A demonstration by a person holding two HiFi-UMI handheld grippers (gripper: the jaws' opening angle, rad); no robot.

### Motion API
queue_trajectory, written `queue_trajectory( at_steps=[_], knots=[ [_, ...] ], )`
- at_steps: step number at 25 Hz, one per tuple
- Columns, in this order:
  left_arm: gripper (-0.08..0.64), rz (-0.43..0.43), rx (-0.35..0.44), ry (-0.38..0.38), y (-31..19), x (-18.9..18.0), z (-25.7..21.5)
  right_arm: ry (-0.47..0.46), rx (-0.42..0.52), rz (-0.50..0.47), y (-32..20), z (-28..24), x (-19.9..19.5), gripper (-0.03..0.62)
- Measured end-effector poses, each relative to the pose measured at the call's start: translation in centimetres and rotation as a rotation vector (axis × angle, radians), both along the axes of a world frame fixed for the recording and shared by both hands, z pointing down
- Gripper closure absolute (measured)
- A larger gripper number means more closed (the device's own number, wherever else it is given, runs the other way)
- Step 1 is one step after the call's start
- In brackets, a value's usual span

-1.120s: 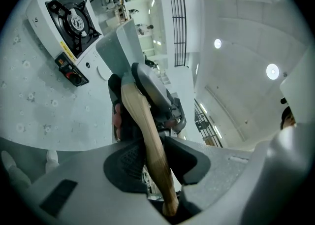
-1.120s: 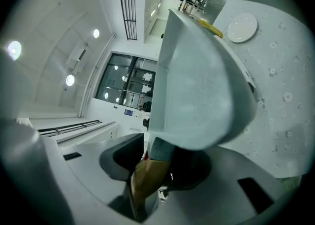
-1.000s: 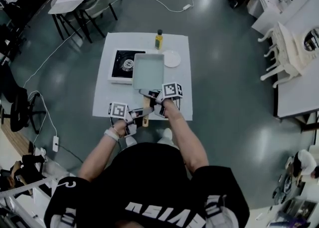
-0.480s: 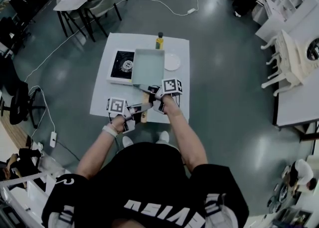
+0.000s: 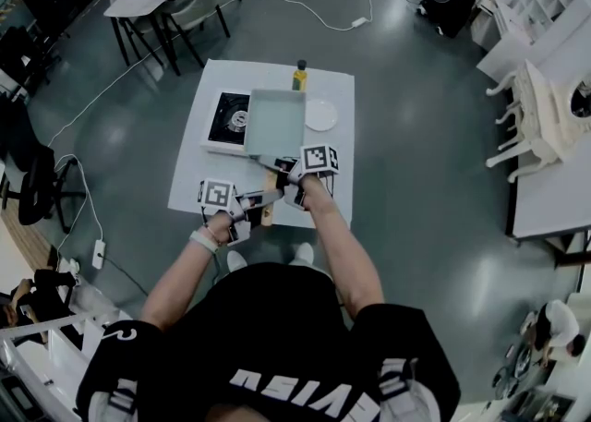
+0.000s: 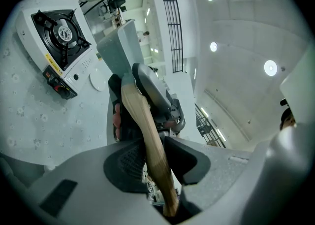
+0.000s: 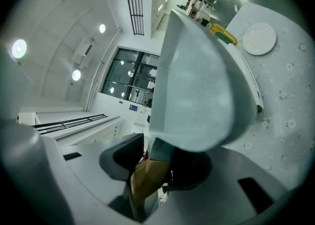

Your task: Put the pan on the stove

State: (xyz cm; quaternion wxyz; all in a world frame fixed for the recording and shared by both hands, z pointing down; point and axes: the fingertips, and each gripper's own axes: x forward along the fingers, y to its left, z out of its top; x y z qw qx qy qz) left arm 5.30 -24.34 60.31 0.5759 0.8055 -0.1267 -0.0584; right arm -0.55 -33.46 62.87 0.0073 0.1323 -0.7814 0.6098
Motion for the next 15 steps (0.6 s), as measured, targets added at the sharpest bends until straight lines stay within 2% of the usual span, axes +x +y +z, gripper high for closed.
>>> queue_trajectory(
  at_steps=[2,4,7,8,11,13,15],
  knots=[
    [0.459,0.001,-0.039,0.059,0.4,0.3,-0.8,-0.006,0.003,-0.002,0.0,-0.2,-0.3,0.453],
    [0.459,0.002,-0.015,0.034,0.3,-0.2,-0.7,-0.007,-0.003,0.000,0.1,-0.2,-0.6,0.453],
    [0.460,0.003,-0.065,0.112,0.9,0.2,-1.4,-0.007,0.003,-0.002,0.3,-0.2,-0.9,0.453],
    [0.459,0.003,-0.066,0.112,0.9,0.1,-1.4,-0.009,0.003,-0.004,0.3,-0.2,-0.9,0.453],
    [0.459,0.000,-0.017,0.026,0.3,-0.7,-0.4,-0.008,-0.001,-0.002,0.2,-0.2,-1.0,0.453],
    [0.460,-0.001,-0.040,0.057,0.3,-0.7,-0.6,-0.007,-0.001,-0.001,0.1,-0.1,-1.3,0.452],
    [0.459,-0.003,-0.018,0.025,0.0,-1.2,-0.2,-0.007,-0.004,-0.004,-0.1,0.1,-1.5,0.452]
  ],
)
